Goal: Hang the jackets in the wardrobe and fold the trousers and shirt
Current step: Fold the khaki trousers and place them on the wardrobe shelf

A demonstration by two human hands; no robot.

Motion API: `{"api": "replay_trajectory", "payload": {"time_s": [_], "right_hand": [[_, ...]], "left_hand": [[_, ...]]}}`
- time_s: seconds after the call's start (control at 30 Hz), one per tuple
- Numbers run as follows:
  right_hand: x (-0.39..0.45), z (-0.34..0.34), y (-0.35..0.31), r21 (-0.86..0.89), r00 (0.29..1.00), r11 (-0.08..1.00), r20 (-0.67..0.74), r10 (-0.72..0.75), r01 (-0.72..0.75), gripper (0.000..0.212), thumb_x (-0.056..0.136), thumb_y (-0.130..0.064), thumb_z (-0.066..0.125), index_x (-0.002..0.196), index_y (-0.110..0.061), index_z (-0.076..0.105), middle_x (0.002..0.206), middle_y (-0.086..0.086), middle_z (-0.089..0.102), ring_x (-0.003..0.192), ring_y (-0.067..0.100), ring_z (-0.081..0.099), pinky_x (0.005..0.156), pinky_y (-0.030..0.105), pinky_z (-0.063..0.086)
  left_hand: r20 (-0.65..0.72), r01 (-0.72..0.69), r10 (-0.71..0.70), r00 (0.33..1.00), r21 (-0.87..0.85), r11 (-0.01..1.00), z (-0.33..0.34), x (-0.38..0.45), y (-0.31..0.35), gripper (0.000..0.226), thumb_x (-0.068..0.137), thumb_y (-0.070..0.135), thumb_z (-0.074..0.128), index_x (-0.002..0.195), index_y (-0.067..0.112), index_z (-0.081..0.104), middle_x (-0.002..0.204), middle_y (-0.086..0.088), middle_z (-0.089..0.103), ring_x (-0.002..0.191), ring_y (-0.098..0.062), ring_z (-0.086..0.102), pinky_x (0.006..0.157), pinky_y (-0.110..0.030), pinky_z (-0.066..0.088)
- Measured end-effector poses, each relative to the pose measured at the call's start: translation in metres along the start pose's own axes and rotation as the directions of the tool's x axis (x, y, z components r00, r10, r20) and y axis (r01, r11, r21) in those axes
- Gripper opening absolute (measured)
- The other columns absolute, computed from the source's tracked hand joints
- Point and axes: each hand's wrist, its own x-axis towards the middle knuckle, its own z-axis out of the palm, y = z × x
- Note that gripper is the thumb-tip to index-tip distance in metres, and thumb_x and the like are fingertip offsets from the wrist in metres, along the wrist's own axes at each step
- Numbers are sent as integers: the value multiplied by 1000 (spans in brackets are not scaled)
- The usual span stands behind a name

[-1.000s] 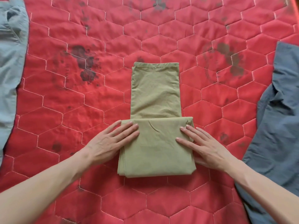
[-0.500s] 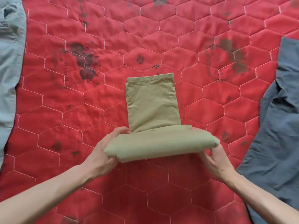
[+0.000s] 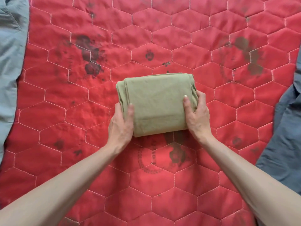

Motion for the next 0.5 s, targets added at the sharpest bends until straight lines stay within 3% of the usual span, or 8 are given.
{"api": "replay_trajectory", "payload": {"time_s": [0.07, 0.17, 0.23, 0.3, 0.4, 0.5], "right_hand": [[8, 8, 0, -99, 998, 994, -57, 36, -42, 47, 107, -50, 48, 138, -16, 50, 127, 7, 65, 118, 31, 58, 100, 44, 44], [10, 17, -5, -241, 992, 967, -113, 55, -81, 49, 109, -44, 45, 141, -8, 53, 134, 13, 57, 124, 33, 48, 109, 38, 33], [12, 19, -12, -187, 991, 977, -103, 85, -103, 49, 108, -44, 46, 142, -9, 53, 137, 13, 54, 127, 30, 48, 109, 36, 34], [19, 12, -19, -69, 986, 985, -69, 155, -159, 48, 103, -53, 53, 133, -16, 57, 125, 1, 60, 118, 23, 57, 98, 33, 40], [37, -8, -31, 99, 950, 946, 79, 302, -309, 52, 88, -66, 66, 114, -21, 67, 106, -11, 73, 98, 13, 70, 85, 32, 53], [43, -21, -37, 220, 831, 828, 363, 421, -516, 56, 81, -65, 77, 114, -20, 74, 99, -5, 81, 87, 12, 78, 65, 25, 59]], "left_hand": [[-15, -19, 20, 1000, 60, 998, 3, 9, 2, 45, 97, 66, 52, 111, 24, 47, 106, 4, 63, 100, -23, 61, 86, -43, 48], [-75, -59, 66, 995, 91, 994, 5, 18, 7, 39, 99, 54, 59, 113, 18, 51, 109, -2, 56, 100, -20, 55, 89, -40, 46], [-54, -29, 32, 998, 40, 999, 4, 24, 12, 35, 99, 52, 60, 117, 22, 54, 111, 1, 60, 101, -17, 59, 89, -37, 48], [9, 62, -61, 998, -116, 991, 0, 32, 20, 33, 97, 50, 66, 119, 27, 55, 113, 10, 67, 104, -7, 65, 90, -32, 52], [145, 304, -272, 951, -281, 910, -13, 47, 30, 51, 87, 48, 80, 124, 23, 56, 116, 8, 71, 101, -8, 71, 87, -36, 60], [381, 518, -388, 839, -342, 784, -25, 55, 34, 55, 80, 45, 85, 125, 18, 67, 109, 1, 80, 94, -17, 79, 70, -38, 64]]}}
